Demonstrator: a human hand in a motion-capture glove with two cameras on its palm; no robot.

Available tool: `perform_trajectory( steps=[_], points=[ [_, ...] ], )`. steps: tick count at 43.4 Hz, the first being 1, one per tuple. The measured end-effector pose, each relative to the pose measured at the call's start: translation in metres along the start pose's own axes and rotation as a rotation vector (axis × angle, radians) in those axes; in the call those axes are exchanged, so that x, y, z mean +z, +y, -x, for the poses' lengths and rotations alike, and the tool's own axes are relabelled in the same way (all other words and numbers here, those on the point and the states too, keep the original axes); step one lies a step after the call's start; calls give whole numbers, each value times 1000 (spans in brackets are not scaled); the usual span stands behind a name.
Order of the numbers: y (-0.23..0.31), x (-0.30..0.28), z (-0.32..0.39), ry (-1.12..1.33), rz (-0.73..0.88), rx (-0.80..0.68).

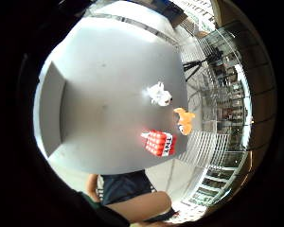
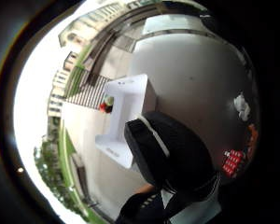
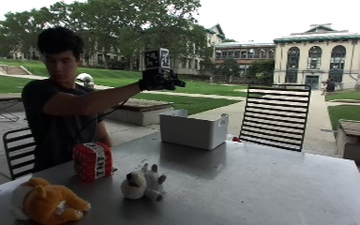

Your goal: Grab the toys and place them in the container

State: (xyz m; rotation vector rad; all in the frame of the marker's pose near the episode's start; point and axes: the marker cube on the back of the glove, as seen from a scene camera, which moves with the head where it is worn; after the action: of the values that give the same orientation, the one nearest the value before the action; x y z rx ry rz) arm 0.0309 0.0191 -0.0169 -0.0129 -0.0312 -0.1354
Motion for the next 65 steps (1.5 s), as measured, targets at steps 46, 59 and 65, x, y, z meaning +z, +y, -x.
perform_trajectory(
  steps=[46,59,65],
  points=[
    [208,100,-251,36,62,282],
    [223,175,-260,-20,226,297],
    [225,187,-266,-39,244,309]
  ],
)
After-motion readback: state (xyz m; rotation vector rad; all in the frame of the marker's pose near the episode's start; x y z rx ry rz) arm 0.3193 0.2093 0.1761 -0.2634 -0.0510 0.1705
